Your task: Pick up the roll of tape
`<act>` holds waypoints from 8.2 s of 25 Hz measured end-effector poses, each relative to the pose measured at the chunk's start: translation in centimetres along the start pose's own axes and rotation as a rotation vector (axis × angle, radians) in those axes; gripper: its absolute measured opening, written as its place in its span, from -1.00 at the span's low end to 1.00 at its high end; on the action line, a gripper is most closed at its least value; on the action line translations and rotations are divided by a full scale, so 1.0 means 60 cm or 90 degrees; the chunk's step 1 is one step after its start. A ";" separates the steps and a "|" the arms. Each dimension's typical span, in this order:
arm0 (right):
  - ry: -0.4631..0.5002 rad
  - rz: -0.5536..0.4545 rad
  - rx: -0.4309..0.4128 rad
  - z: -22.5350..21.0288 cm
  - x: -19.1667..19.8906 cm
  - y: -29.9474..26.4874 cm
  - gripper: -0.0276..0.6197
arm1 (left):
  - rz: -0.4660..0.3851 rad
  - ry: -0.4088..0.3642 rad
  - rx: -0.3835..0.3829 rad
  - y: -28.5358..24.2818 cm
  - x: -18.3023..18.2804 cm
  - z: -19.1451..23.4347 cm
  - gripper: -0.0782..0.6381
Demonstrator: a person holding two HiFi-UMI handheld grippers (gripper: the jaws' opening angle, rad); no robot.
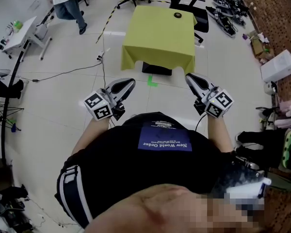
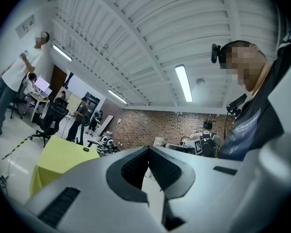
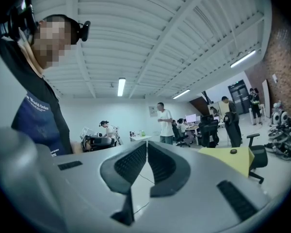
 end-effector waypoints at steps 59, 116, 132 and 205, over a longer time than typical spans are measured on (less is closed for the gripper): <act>-0.014 0.059 0.088 -0.979 -0.059 -0.476 -0.83 | 0.068 0.020 0.085 -0.707 -0.198 0.821 -0.77; -0.081 0.876 0.013 -1.501 0.450 -0.532 -0.35 | 0.186 0.149 0.085 -0.941 -0.011 1.031 -0.77; -0.087 0.653 0.077 -1.495 0.330 -0.522 -0.59 | 0.175 0.098 0.076 -0.916 -0.049 1.024 -0.77; -0.003 -0.077 0.027 -1.089 -0.198 -0.418 -0.60 | 0.013 -0.050 0.023 -0.850 -0.324 0.842 -0.77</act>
Point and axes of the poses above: the fingertips, and each gripper's own axes: y backward along the fingers, z to its left, x out of its underside, the point moved 6 cm from there along y, backward along the fingers, and after that the axes turned 9 degrees about -x, right-handed, at the moved point
